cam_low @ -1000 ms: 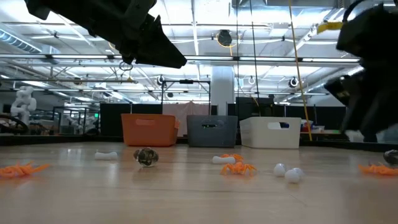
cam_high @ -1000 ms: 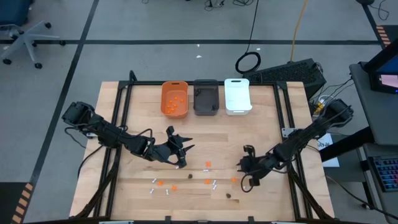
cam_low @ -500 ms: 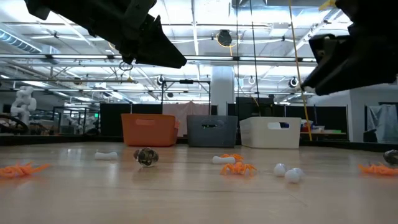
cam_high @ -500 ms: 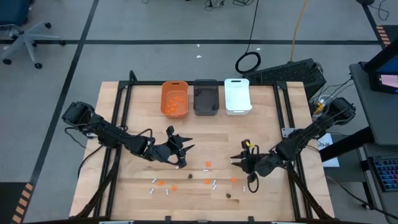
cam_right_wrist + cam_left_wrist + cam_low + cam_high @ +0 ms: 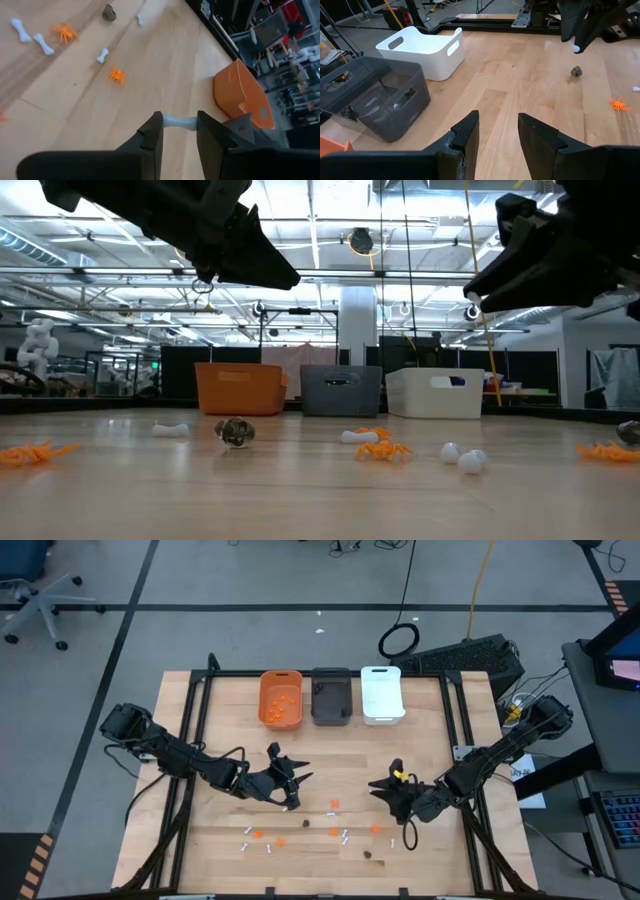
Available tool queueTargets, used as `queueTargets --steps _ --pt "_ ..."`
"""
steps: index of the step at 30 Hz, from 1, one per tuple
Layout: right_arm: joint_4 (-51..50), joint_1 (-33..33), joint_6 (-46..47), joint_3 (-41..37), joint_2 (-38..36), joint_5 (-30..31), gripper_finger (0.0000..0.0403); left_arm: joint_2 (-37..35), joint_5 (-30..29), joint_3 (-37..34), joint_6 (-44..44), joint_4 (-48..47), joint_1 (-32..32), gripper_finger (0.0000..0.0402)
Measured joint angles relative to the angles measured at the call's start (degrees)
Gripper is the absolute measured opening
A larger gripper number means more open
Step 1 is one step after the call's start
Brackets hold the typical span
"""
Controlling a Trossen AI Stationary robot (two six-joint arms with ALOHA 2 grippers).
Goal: Sort Halloween decoration
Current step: Put the white bone toy into the white bin
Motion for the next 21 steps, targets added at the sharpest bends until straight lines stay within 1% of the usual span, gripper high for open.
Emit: queueTargets --steps 12,21 --pt "0.1 0.0 -9.8 0.0 0.0 -0.1 0.007 0.0 0.0 0.0 0.0 0.0 0.0 0.0135" --pt "2.4 0.0 -9.5 0.0 0.0 -0.1 0.007 0.0 0.0 0.0 0.0 0.0 0.0 0.0135"
